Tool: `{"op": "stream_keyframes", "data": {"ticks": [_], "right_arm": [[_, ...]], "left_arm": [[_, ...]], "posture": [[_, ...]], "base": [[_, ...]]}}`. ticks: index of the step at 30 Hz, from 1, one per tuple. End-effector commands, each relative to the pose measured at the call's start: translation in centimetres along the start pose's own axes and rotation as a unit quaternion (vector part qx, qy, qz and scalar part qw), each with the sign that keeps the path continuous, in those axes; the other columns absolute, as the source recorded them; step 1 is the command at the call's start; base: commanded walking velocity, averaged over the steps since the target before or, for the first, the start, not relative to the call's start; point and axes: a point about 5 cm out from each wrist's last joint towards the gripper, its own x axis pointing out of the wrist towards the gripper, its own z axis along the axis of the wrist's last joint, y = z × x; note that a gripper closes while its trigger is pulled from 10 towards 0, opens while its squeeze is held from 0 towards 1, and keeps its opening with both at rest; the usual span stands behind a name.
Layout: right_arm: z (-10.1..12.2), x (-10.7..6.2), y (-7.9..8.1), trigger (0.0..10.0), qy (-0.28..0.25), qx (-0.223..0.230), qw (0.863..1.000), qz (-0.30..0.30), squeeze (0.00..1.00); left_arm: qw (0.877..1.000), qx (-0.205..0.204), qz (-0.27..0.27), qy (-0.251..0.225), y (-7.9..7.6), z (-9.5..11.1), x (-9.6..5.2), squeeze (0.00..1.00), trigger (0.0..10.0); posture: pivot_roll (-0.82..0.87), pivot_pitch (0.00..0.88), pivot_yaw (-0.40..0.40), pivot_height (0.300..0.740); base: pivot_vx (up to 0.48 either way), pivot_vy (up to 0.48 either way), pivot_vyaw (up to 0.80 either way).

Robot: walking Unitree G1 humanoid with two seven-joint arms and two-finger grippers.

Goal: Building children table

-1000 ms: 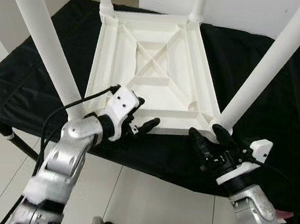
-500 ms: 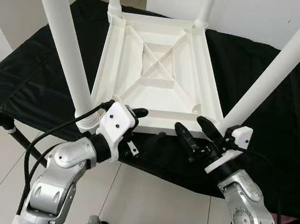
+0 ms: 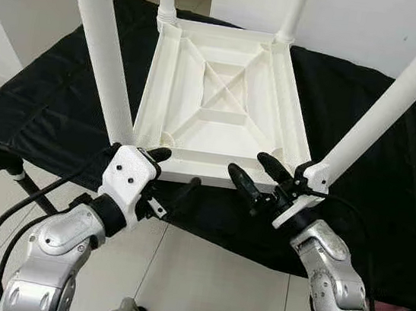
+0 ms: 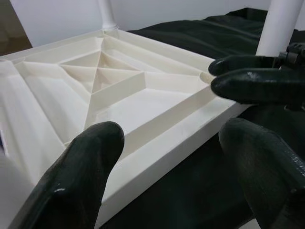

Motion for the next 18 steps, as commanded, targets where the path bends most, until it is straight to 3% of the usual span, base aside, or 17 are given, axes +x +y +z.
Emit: {"op": "stream_keyframes", "data": {"ticks": [1, 6, 8, 18], "right_arm": [[-0.1, 0.0, 0.0, 10.0, 0.002, -0.004, 1.0, 0.005, 0.0], [-0.4, 0.5, 0.0, 10.0, -0.002, -0.003, 1.0, 0.012, 0.0], [-0.5, 0.6, 0.0, 10.0, -0.004, -0.004, 1.0, 0.013, 0.0], [-0.6, 0.7, 0.1, 10.0, -0.01, -0.002, 1.0, 0.01, 0.0]], "left_arm": [[1.0, 0.007, 0.02, 0.008, 0.2, 0.1, -0.4, 0.0, 10.0], [0.996, 0.027, 0.066, 0.048, 1.6, -1.0, -1.9, 0.0, 10.0], [0.993, 0.003, 0.102, 0.056, 2.2, -1.5, -2.1, 0.0, 10.0], [0.981, 0.011, 0.178, 0.07, 4.0, -2.0, -2.4, 0.0, 10.0]], "posture": [[0.07, 0.095, -0.029, 0.74], [0.08, 0.092, -0.031, 0.74], [0.08, 0.092, -0.031, 0.74], [0.08, 0.089, -0.025, 0.74]], "base": [[0.0, 0.0, 0.0], [0.0, 0.0, 0.0], [0.0, 0.0, 0.0], [0.0, 0.0, 0.0]]}}
